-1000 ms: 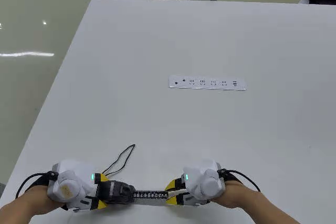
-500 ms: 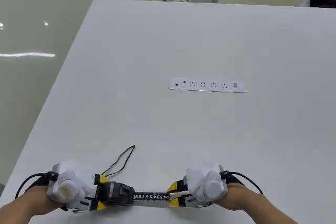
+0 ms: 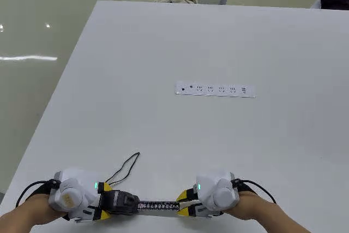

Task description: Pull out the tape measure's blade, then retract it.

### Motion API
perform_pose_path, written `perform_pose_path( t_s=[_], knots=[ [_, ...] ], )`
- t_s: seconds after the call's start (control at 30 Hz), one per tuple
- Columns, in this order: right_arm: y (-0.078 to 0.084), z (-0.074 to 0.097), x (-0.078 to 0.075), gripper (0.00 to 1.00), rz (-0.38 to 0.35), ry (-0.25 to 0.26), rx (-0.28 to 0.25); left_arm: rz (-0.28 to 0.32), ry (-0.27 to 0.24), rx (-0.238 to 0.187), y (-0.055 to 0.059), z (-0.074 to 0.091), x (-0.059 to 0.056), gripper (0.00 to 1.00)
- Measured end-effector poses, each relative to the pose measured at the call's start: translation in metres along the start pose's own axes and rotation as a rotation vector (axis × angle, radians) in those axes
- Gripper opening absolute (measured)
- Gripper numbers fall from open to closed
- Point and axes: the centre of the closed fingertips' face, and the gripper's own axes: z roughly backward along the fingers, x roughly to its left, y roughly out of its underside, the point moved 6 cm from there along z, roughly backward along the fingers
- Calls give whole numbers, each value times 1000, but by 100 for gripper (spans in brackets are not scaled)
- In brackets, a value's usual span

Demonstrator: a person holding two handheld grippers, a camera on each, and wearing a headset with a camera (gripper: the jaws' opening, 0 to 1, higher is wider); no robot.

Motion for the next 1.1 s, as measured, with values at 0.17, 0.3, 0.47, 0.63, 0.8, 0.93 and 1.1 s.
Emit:
perform_pose_path(
  t_s=[0.17,0.3,0.47,0.63,0.8,0.93,1.1],
  knots=[
    [2,2,1,10,1,0,6,1,0,1,0,0,0,28],
    [3,3,1,10,0,0,4,0,0,1,0,0,0,28],
    [6,6,1,10,-5,0,4,-2,1,3,0,0,0,28],
    [8,8,1,10,-6,-1,4,-3,4,4,0,-1,1,28],
    [9,10,2,10,-10,-1,6,-4,5,4,0,-1,1,28],
    [11,11,3,10,-10,0,10,-4,5,5,0,-1,0,28],
    [12,13,3,10,-14,-1,11,-4,5,7,-1,-1,0,28]
  ],
)
